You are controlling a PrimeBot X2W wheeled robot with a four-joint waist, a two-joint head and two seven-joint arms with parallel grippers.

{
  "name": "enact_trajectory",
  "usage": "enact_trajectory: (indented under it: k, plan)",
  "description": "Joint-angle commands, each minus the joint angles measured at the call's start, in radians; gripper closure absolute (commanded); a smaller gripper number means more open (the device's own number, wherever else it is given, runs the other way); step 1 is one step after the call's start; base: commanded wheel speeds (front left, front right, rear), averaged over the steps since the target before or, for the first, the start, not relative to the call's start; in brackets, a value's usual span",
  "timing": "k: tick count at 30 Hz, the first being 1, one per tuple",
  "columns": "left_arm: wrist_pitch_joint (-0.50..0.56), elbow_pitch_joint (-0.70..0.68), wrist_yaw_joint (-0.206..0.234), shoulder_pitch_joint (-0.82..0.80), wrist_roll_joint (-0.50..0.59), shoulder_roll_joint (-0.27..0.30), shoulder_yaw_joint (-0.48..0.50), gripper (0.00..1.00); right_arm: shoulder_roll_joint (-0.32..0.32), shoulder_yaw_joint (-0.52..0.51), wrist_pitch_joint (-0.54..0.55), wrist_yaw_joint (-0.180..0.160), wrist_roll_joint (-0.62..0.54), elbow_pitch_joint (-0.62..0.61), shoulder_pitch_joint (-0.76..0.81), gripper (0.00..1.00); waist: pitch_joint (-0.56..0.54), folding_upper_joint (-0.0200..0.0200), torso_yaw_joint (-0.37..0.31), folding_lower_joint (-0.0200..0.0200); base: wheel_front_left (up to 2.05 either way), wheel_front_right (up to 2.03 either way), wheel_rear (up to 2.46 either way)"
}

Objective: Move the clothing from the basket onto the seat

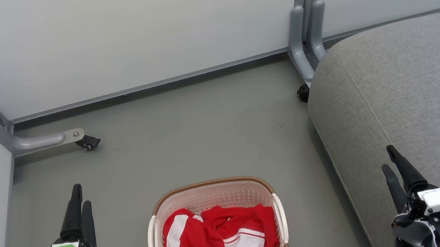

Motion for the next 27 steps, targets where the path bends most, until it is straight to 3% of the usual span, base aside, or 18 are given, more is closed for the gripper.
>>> enact_trajectory:
  k: [1, 14, 27]
  plan:
    - [-0.009, -0.017, 0.0, -0.004, 0.005, 0.001, -0.003, 0.0, -0.003, 0.005, -0.009, 0.0, -0.007, -0.013, -0.006, 0.0, 0.0, 0.0, 0.0, 0.0, 0.0, 0.0, 0.0]
    - [-0.073, -0.072, -0.001, 0.009, 0.082, 0.004, -0.013, 0.0, -0.006, 0.046, -0.074, 0.0, -0.118, -0.046, 0.004, 0.0, 0.003, 0.0, 0.002, 0.0, 0.0, 0.0, 0.0]
    - [-0.128, -0.123, 0.004, 0.012, 0.305, 0.006, -0.012, 0.0, -0.009, 0.067, -0.128, 0.0, -0.318, -0.1, 0.008, 0.0, 0.009, 0.0, 0.004, 0.0, 0.0, 0.0, 0.0]
